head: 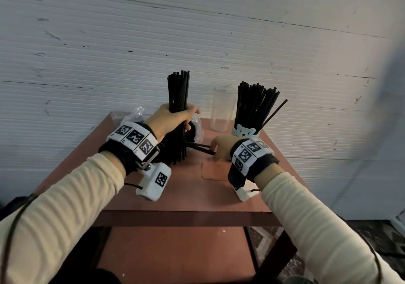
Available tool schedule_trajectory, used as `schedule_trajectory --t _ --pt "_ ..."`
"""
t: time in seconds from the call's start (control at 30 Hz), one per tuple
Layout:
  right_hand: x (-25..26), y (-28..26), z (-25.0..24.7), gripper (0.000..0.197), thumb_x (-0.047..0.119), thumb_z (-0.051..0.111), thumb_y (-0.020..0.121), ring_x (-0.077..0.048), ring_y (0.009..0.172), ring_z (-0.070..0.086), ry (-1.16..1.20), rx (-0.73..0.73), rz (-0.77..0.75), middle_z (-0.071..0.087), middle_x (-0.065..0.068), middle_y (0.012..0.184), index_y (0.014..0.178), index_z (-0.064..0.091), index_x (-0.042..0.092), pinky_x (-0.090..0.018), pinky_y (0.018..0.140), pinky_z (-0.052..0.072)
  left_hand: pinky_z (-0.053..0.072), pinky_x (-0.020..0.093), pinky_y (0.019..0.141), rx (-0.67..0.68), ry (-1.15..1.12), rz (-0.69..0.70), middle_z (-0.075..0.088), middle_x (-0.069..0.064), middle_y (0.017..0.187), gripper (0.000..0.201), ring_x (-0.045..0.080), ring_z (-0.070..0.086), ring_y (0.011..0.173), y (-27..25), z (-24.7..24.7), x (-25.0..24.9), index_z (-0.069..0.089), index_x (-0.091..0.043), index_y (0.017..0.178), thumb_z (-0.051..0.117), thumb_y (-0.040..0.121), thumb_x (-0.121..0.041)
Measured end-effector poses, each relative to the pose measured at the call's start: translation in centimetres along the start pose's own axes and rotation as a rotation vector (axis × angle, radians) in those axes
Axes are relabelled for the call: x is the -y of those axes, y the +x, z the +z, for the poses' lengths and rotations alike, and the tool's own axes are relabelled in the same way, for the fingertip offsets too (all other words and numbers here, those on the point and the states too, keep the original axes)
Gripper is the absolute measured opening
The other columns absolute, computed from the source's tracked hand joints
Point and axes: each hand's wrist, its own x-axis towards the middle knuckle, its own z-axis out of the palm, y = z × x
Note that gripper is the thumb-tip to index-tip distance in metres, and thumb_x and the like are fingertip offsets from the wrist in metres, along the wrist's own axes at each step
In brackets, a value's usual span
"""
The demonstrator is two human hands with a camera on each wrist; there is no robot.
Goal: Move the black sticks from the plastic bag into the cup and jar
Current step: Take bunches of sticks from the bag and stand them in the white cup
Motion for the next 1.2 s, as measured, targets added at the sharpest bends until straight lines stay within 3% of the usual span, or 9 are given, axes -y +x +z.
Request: schedule_trajectory --t 0.17,0.33,0.47,0.63,0.73,0.9,1.0,1.07,1.2 --pt "-0.9 -0.2 -0.4 0.029 0.024 0.067 0.088 -0.021 0.103 0.061 0.217 -0.127 -0.072 0.068 -0.005 0.112 0.114 0.066 0.012 -0.027 0.084 0.046 0.051 0.026 0.074 0.015 0.013 0.0 0.057 -0.001 0.071 0.014 0.015 0.06 0.068 -0.2 -0.4 0.0 0.072 -0.022 0.089 0.059 0.094 -0.025" --pt "-1.0 -1.0 -0.6 0.019 0.021 0.069 0.087 -0.001 0.057 0.059 0.484 -0.229 -0.192 0.073 -0.006 0.087 0.105 0.067 0.016 -0.009 0.054 0.042 0.05 0.026 0.074 -0.029 -0.013 -0.013 0.058 -0.001 0.071 0.014 0.012 0.06 0.067 -0.5 -0.1 0.2 0.072 -0.024 0.087 0.061 0.094 -0.025" --pt "-0.7 -2.1 -1.7 0.011 0.021 0.071 0.085 -0.015 0.068 0.068 0.601 -0.36 -0.224 0.074 -0.009 0.082 0.096 0.073 0.016 -0.019 0.075 0.051 0.053 0.023 0.071 -0.096 -0.021 0.003 0.064 -0.002 0.073 0.014 0.006 0.064 0.067 -0.6 -0.1 -0.1 0.074 -0.024 0.088 0.061 0.094 -0.026" --pt "-1.4 -4.2 -5.4 0.01 0.023 0.075 0.081 -0.002 0.064 0.06 0.539 -0.454 -0.256 0.071 0.003 0.074 0.091 0.078 0.02 -0.009 0.061 0.045 0.048 0.027 0.099 -0.041 -0.039 0.144 0.075 -0.003 0.099 0.016 0.007 0.068 0.1 -0.7 -0.2 -1.1 0.074 -0.019 0.1 0.06 0.095 -0.026" --pt "-1.7 -5.8 -7.6 0.007 0.025 0.076 0.08 0.006 0.053 0.055 0.591 -0.556 -0.295 0.068 0.007 0.067 0.086 0.078 0.022 -0.005 0.054 0.041 0.044 0.022 0.097 0.034 0.131 0.207 0.073 -0.006 0.104 0.026 0.005 0.065 0.103 -0.4 -0.2 -2.0 0.072 -0.019 0.113 0.061 0.093 -0.032" --pt "-1.9 -7.4 -10.5 0.01 0.019 0.078 0.076 -0.009 0.063 0.063 0.673 -0.752 -0.406 0.07 -0.003 0.075 0.082 0.073 0.013 -0.024 0.065 0.054 0.047 0.017 0.091 0.19 0.279 0.251 0.073 -0.012 0.102 0.025 0.002 0.067 0.098 -0.1 0.6 -3.7 0.069 -0.019 0.115 0.058 0.095 -0.031" --pt "-1.6 -7.3 -11.4 0.014 0.014 0.074 0.077 -0.01 0.065 0.062 0.709 -0.846 -0.464 0.066 0.002 0.076 0.088 0.066 0.012 -0.024 0.067 0.052 0.049 0.013 0.081 0.187 0.213 0.296 0.071 -0.005 0.084 0.012 0.005 0.067 0.081 -0.1 2.0 -4.6 0.066 -0.014 0.103 0.06 0.094 -0.019" --pt "-1.0 -7.3 -11.4 0.013 0.015 0.063 0.087 -0.006 0.074 0.061 0.734 -0.88 -0.49 0.065 0.006 0.081 0.099 0.066 0.013 -0.02 0.073 0.05 0.05 0.019 0.079 0.19 0.12 0.277 0.064 0.001 0.074 0.004 0.012 0.063 0.074 -0.2 3.2 -4.4 0.064 -0.013 0.092 0.061 0.093 -0.015" --pt "0.3 -7.3 -10.2 0.034 0.031 0.033 0.104 -0.001 0.112 0.054 0.858 -0.723 -0.478 0.06 0.008 0.123 0.131 0.053 0.023 -0.02 0.097 0.042 0.047 0.027 0.076 0.175 -0.114 0.195 0.058 0.001 0.07 0.009 0.014 0.056 0.07 -0.5 5.3 -3.0 0.062 -0.012 0.084 0.061 0.093 -0.013"
